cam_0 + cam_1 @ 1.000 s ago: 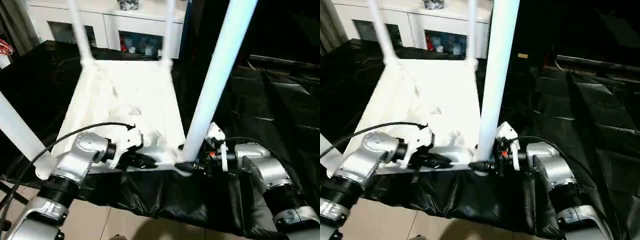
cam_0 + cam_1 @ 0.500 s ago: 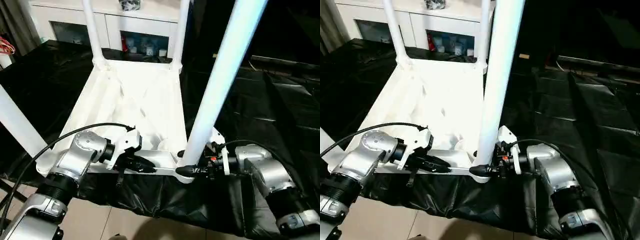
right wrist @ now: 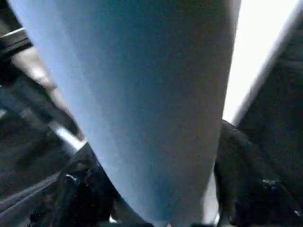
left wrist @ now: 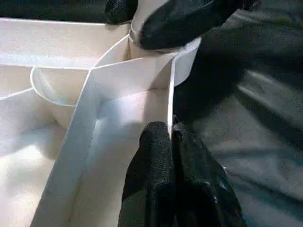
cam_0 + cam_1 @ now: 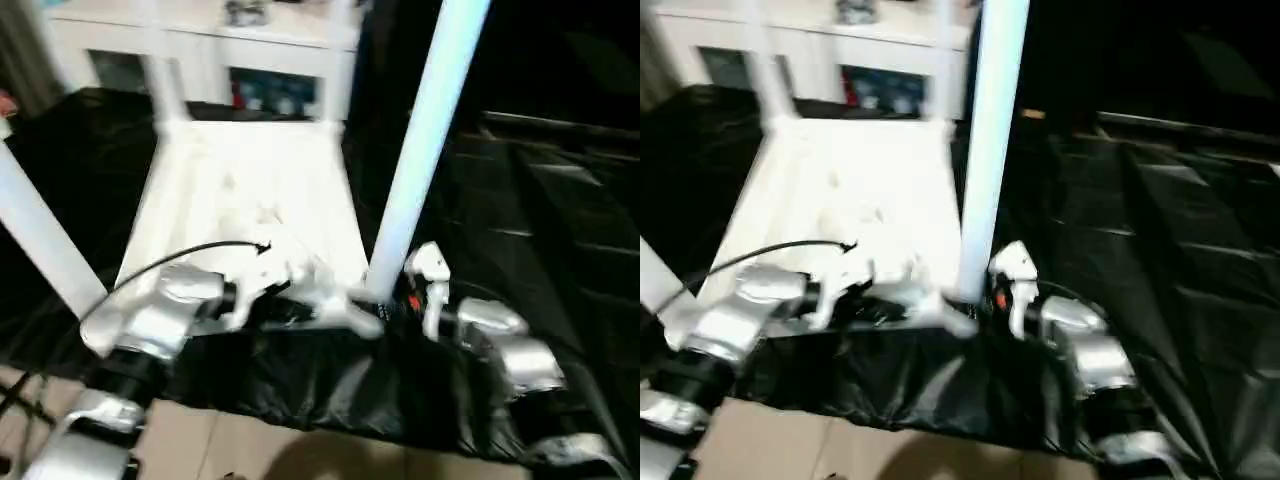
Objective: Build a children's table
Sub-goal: Rotate leg to tighten
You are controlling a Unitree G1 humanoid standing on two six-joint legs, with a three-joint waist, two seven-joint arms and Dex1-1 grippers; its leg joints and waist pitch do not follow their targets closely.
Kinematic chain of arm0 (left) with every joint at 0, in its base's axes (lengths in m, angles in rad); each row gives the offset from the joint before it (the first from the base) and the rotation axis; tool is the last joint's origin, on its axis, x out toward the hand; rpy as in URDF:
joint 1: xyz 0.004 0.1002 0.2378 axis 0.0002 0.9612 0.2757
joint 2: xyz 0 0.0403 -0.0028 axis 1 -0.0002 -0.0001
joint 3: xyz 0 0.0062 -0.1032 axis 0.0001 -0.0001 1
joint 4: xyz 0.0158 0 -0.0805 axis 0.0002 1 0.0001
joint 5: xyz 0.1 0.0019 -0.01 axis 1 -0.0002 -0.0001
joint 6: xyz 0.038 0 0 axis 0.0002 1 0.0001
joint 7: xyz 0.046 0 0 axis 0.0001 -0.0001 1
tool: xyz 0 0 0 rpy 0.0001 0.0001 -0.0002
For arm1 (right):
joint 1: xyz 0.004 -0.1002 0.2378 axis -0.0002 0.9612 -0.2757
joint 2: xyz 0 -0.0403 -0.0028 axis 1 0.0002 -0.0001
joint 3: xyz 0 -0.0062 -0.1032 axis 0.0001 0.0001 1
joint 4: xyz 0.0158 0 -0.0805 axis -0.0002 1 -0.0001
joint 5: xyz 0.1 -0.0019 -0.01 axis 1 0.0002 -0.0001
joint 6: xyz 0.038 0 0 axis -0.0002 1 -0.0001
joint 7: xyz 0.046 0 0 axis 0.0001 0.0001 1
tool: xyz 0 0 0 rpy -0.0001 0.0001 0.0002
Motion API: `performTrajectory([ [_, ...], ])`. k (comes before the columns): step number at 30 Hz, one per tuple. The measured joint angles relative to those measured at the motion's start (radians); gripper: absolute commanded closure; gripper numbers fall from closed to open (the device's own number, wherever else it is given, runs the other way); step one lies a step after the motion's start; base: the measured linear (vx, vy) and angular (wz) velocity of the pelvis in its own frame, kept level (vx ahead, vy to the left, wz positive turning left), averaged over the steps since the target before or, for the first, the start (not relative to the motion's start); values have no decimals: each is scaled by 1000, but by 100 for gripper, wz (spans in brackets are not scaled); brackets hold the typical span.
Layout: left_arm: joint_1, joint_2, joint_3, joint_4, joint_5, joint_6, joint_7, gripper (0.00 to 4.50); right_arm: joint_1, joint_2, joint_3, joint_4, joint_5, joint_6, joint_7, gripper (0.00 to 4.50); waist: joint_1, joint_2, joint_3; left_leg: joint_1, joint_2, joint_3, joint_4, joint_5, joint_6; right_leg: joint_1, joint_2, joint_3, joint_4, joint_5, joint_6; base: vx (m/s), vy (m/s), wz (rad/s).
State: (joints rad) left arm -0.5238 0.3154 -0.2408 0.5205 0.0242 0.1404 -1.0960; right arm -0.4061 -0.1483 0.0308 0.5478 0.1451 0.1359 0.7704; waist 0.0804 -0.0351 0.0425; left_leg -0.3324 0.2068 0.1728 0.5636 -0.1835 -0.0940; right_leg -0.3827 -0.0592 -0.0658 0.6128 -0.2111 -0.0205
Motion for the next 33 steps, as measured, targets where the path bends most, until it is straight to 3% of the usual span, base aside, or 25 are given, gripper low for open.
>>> performTrajectory([
  [5, 4, -76, 15, -19, 58, 36, 175, 450, -71, 128, -68, 102, -51, -55, -319, 202, -21, 0, -1, 0, 0, 0, -4, 0, 0, -1, 0, 0, 0, 3, -5, 0, 0, 0],
  [9, 5, -104, 11, -24, 87, 32, 239, 450, -100, 164, -87, 143, -62, -80, -433, 202, -21, 1, -1, 0, -1, 1, -7, 0, 0, -1, 0, 0, -2, 3, -5, 0, 0, 0],
  [11, 5, -104, 10, -24, 88, 31, 242, 450, -100, 166, -89, 145, -63, -85, -437, 147, -21, 1, -1, 0, -1, 1, -7, 0, 0, -1, 0, 0, -2, 2, -5, 0, 0, 0],
  [14, 5, -104, 9, -25, 91, 30, 243, 450, -99, 174, -101, 146, -60, -87, -424, 124, -22, 1, -1, 0, -1, 1, -7, 0, 0, -1, 0, 0, -2, 2, -5, 0, 0, 0],
  [19, 11, -79, 7, -42, 89, 18, 201, 450, -97, 150, -95, 140, -51, -81, -313, 79, -28, 0, 0, -1, -1, 1, -8, -1, 0, -3, 0, 0, -3, 2, -5, 0, 0, 0],
  [22, 11, -47, -3, -44, 87, -13, 151, 450, -93, 89, -51, 129, -51, -66, -186, 79, -28, 0, 0, -1, 0, 1, -9, -1, 0, -3, 1, 0, -3, 1, -6, 0, 0, 0],
  [29, 21, 15, -6, -43, 37, -57, -4, 450, -75, -37, 38, 86, -44, -54, 113, 79, -14, 1, 1, -2, 0, 1, -8, -2, 0, -3, 1, -1, -3, 0, -7, 0, 0, 0],
  [33, 23, 39, -7, -43, 10, -65, -79, 450, -52, -95, 68, 40, -33, -48, 265, 79, 7, 1, 1, -2, 0, 1, -7, -2, 0, -3, 1, -1, -3, 0, -7, 0, 0, 0],
])
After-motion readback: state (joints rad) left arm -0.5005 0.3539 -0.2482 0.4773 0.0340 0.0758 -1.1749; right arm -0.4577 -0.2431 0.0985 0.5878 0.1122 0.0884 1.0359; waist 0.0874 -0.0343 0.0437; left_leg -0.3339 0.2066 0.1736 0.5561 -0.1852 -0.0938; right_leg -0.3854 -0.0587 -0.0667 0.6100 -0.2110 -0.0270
